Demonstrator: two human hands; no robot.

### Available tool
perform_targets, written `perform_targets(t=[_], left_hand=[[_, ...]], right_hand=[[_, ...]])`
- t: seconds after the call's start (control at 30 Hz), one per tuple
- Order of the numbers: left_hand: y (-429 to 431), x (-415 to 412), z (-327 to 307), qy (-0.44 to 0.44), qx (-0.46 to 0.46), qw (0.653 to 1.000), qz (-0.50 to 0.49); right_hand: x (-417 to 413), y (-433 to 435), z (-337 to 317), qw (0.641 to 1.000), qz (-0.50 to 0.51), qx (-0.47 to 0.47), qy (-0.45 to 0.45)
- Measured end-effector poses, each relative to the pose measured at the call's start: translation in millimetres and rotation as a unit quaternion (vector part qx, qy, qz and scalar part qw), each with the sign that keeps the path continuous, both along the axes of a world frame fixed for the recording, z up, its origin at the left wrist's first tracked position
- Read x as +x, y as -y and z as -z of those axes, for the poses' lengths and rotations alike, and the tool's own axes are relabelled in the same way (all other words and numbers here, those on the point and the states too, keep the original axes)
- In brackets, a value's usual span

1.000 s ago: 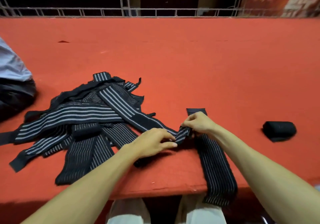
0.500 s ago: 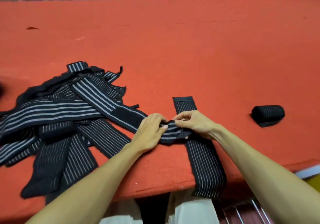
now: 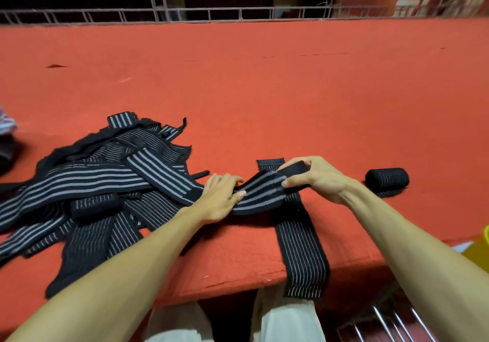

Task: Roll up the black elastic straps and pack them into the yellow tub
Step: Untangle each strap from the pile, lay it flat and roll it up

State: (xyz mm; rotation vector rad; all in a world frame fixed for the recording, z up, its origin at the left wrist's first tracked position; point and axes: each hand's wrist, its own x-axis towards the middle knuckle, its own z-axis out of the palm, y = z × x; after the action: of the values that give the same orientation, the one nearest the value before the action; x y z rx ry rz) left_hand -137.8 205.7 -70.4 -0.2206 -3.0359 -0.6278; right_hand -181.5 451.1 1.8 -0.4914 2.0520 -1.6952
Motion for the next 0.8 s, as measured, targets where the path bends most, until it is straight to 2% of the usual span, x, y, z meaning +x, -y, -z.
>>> perform_targets(t=[0.07,0.2,0.33,0.47,0.53,0.7,0.8], left_hand=[[-3,0,-16,-0.013,0.027,0.999,-0.016],[-3,7,-51,-0.005,0.157,0.987,-0.027],[4,15,-72,0.031,0.143,0.989,0.013],[5,27,-97,-0.037,0.138,0.989,0.029],[0,33,-114,-0.078,0.126,0.988,0.033],[-6,42,-145,-0.109,0.176,0.978,0.025],[-15,55,-162,-0.075,0.289,0.954,0.029]], right_hand=[[3,-3,-10,0.996,0.037,-0.084,0.012],[6,3,-28,0.96,0.132,-0.245,0.037],[5,17,-47,0.907,0.201,-0.365,0.058],[3,39,-60,0.882,0.277,-0.378,0.046],[2,47,-62,0.882,0.284,-0.373,0.046],[14,61,-73,0.947,0.197,-0.252,-0.016],[15,71,-86,0.949,0.215,-0.227,-0.037]])
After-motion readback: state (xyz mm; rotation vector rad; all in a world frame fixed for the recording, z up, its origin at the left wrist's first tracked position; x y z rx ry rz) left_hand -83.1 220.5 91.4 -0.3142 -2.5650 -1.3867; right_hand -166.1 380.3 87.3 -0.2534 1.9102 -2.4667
